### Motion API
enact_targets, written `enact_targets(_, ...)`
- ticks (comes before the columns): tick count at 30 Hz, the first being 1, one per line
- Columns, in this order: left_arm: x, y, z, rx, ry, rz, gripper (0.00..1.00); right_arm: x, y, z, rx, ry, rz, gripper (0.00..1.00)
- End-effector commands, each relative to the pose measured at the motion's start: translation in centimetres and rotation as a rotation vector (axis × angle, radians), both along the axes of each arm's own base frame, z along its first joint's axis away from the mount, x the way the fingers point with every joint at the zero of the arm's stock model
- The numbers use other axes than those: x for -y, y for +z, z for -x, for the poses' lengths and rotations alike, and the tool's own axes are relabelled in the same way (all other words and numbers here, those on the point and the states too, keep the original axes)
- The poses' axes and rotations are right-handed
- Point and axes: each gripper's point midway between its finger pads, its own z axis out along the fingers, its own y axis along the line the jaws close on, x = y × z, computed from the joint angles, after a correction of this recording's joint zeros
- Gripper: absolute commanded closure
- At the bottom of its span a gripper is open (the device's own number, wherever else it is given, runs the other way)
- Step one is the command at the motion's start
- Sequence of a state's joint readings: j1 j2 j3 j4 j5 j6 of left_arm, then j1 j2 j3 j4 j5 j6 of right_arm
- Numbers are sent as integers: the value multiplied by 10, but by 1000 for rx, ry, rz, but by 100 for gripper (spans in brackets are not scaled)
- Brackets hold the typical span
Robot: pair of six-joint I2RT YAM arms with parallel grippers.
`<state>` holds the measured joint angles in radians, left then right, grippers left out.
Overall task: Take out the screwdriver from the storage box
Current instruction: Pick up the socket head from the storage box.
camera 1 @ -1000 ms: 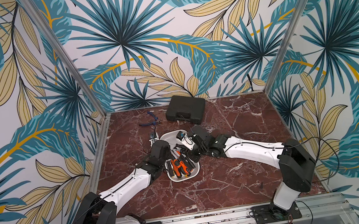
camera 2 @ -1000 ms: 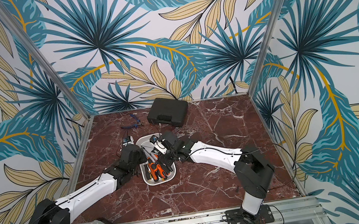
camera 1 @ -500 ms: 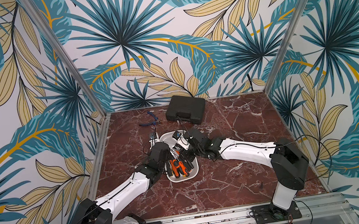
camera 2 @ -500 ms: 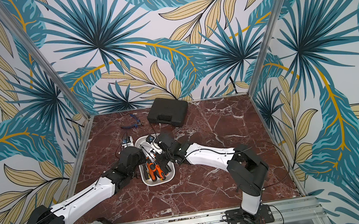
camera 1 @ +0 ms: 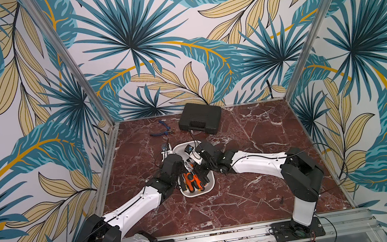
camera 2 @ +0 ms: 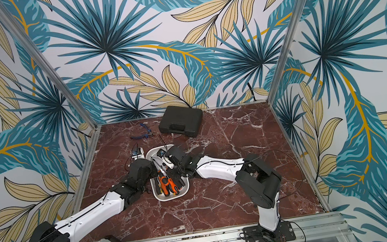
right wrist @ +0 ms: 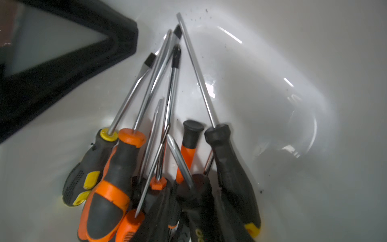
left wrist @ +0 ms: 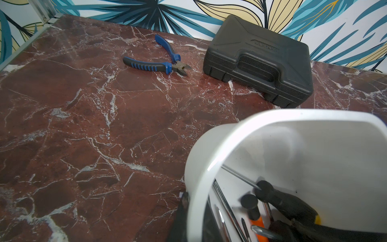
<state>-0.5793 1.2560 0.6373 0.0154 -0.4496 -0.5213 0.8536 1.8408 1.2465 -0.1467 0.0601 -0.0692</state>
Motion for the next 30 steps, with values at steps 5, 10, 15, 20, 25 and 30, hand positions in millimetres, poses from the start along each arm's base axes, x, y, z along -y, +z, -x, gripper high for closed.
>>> enact_targets(5, 7, 30, -8, 112, 8, 89, 100, 14, -31, 3, -23, 7, 126, 60)
enact_targets(10, 8, 31, -8, 114, 7, 92, 100, 22, -40, 5, -30, 18, 185, 60)
enact_targets(15, 7, 30, -8, 110, 10, 91, 100, 24, -47, 5, -32, 21, 217, 63)
enact_targets(20, 7, 28, -8, 106, 12, 90, 100, 23, -52, 7, -45, 25, 230, 75)
enact_targets(25, 6, 28, -8, 107, 19, 94, 100, 19, -46, 8, -58, 1, 191, 82)
enact_targets(30, -1, 28, -6, 120, 64, 122, 100, 15, -21, 9, -59, -40, 98, 83)
